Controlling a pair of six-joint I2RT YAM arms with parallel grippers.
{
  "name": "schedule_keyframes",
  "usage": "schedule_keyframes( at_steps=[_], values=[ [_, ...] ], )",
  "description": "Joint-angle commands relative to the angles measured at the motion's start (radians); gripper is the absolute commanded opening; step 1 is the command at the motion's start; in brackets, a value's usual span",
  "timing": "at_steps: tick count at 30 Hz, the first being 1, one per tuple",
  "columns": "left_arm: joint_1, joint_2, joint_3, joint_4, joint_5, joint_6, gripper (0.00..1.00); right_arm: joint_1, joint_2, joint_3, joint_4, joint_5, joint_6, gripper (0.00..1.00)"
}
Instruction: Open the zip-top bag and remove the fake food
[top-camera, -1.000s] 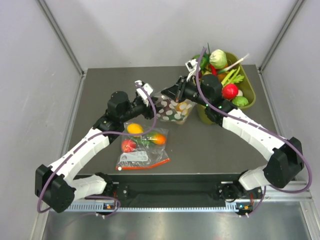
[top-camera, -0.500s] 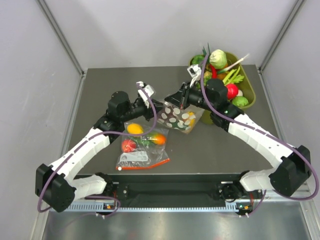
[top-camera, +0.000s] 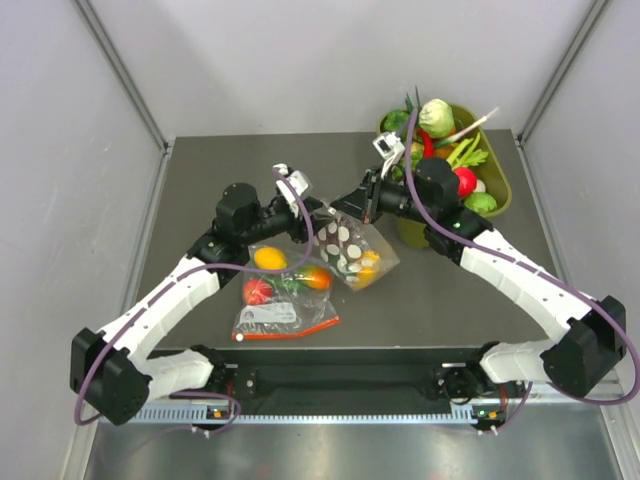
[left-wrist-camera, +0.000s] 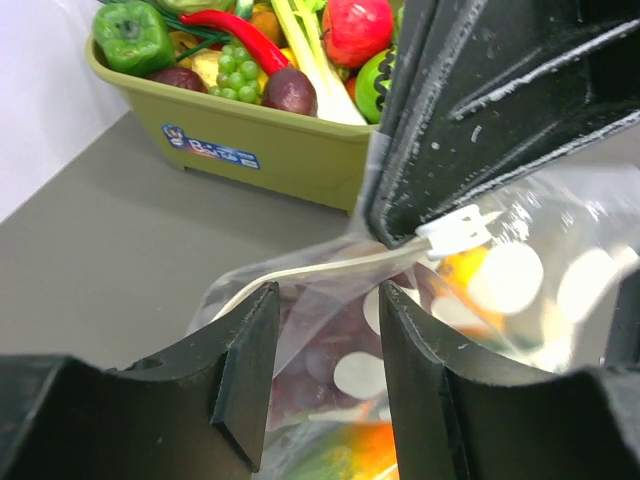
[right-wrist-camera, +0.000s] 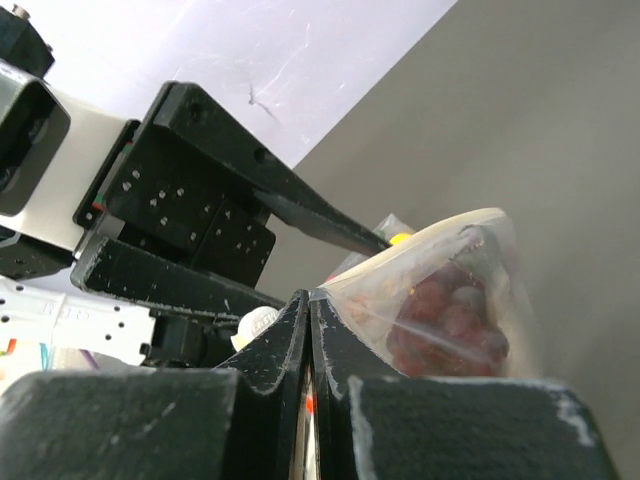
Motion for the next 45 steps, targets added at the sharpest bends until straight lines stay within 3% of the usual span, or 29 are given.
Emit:
schedule_keyframes(
  at_steps=[1,11,21,24,29,31,32,38,41,45],
  values=[
    [-0.001,-0.048,-0.004,0.089,-0.022,0.039,0.5,-0.006,-0.026,0.045,0.046,-0.06,-0.005,0.0],
    [-0.002,-0.085,-0.001,0.032,0.045,0.067,0.5,-0.018,-0.032,0.055,0.025,-0.074,-0.015,0.0],
    [-0.001,0.01,0.048,0.001,0.291,-0.002,0.48,-0.036,-0.036,0.055,0.034,-0.091,-0.007,0.0],
    [-0.004,0.035,0.056,0.003,0.337,-0.027,0.39,-0.041,-0.037,0.041,0.057,-0.102,-0.001,0.0],
    [-0.005,0.052,0.064,0.009,0.364,-0.036,0.09,-0.055,-0.052,0.009,0.092,-0.129,-0.027,0.0],
    [-0.004,0.053,0.068,0.004,0.371,-0.036,0.01,-0.073,-0.075,-0.01,0.092,-0.131,-0.064,0.1],
    [-0.005,0.053,0.073,0.006,0.381,-0.045,0.0,-0.082,-0.095,-0.024,0.084,-0.132,-0.096,0.23],
    [-0.005,0.07,0.09,0.026,0.438,-0.085,0.0,-0.184,-0.238,-0.131,0.078,-0.132,-0.228,0.67],
    [-0.004,0.089,0.102,0.038,0.487,-0.113,0.0,-0.202,-0.313,-0.198,0.087,-0.18,-0.388,0.76],
    [-0.004,0.11,0.127,0.04,0.55,-0.156,0.0,-0.202,-0.365,-0.274,0.112,-0.322,-0.475,0.79]
  ],
)
